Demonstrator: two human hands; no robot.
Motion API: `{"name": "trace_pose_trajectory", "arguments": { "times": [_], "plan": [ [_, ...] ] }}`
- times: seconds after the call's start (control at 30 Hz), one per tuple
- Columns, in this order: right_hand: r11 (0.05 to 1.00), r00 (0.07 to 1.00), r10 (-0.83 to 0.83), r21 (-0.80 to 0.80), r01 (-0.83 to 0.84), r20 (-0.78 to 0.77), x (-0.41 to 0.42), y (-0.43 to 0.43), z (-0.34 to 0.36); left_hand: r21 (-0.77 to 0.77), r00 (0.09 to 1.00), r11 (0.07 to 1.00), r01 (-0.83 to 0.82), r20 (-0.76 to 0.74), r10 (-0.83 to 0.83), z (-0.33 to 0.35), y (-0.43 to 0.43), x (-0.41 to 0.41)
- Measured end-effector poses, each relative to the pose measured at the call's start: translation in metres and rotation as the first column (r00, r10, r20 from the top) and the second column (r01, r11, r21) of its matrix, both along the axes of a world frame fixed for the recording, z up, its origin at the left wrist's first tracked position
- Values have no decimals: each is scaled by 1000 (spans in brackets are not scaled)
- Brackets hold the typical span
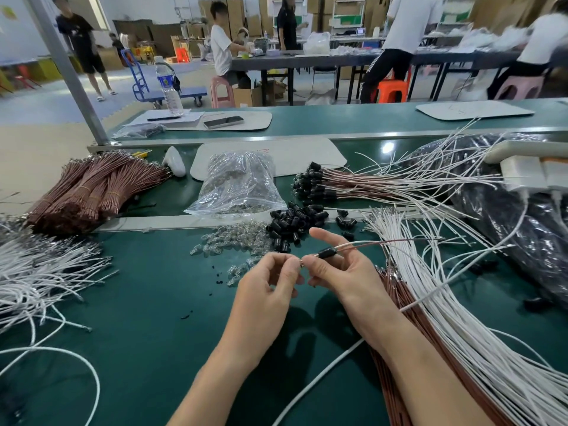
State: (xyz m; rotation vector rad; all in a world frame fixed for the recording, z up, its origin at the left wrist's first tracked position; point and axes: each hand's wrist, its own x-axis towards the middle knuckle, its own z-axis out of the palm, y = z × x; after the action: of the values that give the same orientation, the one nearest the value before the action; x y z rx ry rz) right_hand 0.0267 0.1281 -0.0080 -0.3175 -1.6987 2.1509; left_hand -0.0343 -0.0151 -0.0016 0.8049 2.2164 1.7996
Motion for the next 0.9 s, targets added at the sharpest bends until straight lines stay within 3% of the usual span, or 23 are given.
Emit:
{"name": "trace_pose_trajectory", "arguments": {
  "times": [0.07, 0.17, 0.3, 0.4, 0.57, 0.67, 0.77, 0.9],
  "plan": [
    [998, 1000, -23, -52, 23, 3, 0, 1, 0, -86, 979, 983, -160, -142, 147, -2, -5, -5],
    [993, 999, -41, -107, 42, 14, 0, 3, 0, -234, 818, 843, -485, -461, 343, -1, -17, -17],
    [987, 998, -55, -150, 56, 10, 1, 4, 2, -524, 819, 652, -548, -495, 290, -4, -23, -26],
    [983, 999, -53, -174, 53, 6, 2, 5, 4, -592, 824, 600, -538, -519, 226, -10, -25, -26],
    [970, 999, -49, -239, 47, -2, 3, 6, 7, -543, 815, 645, -538, -530, 234, -11, -24, -29],
    [957, 1000, -28, -290, 24, -9, 4, 6, 8, -337, 801, 802, -494, -536, 268, -6, -18, -24],
    [943, 1000, -7, -334, -2, -24, 1, 3, 8, -52, 920, 963, -264, -313, 235, 1, -9, -11],
    [953, 1000, -2, -304, 1, -2, 0, 0, 9, 137, 998, 989, -56, 19, 54, 1, 6, 6]
  ]
}}
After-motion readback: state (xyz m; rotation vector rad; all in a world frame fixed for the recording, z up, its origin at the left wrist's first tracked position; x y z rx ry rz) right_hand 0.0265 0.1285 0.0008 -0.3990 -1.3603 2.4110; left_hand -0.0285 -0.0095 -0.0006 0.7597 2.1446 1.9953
